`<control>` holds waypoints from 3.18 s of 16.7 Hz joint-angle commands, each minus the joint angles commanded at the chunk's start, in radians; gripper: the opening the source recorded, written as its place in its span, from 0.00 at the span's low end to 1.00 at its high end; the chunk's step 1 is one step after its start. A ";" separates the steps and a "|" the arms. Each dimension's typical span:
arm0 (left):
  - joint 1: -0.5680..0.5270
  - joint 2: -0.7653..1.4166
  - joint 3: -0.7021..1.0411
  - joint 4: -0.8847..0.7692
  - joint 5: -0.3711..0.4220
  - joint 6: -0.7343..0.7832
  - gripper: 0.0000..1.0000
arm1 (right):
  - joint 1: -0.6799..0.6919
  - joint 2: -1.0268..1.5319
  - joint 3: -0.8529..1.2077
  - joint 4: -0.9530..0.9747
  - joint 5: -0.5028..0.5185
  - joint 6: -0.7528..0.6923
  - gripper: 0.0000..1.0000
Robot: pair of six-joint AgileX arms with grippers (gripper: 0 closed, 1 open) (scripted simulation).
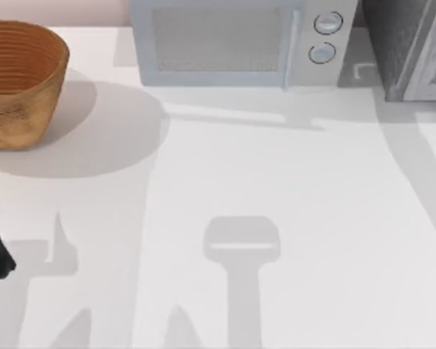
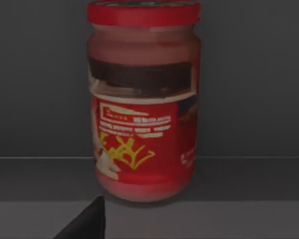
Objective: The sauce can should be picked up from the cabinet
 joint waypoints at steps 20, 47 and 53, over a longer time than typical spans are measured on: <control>0.000 0.000 0.000 0.000 0.000 0.000 1.00 | 0.028 0.479 0.514 -0.048 0.039 0.002 1.00; 0.000 0.000 0.000 0.000 0.000 0.000 1.00 | 0.005 0.656 0.768 -0.124 0.019 0.001 0.00; 0.000 0.000 0.000 0.000 0.000 0.000 1.00 | 0.008 0.655 0.768 -0.124 0.019 0.003 0.00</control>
